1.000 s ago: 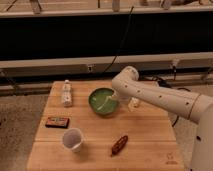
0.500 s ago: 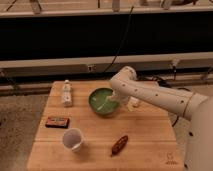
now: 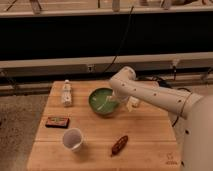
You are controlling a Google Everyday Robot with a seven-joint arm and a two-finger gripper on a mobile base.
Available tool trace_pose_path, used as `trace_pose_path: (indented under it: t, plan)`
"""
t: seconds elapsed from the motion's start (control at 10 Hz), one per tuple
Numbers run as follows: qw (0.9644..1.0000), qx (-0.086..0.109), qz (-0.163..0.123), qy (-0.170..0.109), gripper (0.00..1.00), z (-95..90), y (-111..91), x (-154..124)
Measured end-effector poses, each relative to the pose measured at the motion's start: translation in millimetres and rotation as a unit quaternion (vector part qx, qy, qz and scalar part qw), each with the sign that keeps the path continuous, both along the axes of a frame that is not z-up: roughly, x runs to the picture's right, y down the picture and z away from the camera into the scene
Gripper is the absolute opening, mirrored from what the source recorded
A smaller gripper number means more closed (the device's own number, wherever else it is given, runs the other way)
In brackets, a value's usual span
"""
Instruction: Drag the ceramic bowl in a circle
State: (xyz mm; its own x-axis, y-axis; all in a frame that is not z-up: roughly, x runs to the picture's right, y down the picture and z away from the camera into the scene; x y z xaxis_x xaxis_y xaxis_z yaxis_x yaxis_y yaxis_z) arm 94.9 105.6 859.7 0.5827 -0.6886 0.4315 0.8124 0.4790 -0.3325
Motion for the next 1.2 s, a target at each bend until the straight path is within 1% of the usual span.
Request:
trace_pose_path:
  t: [0.4,1.2]
  plan:
    - [1.0,-0.009,-0.001,-0.003,0.8,5.9,2.6,-1.6]
    - [0.9997,-0.019,0.0,-0.013,0.8,10.5,4.5,-5.7]
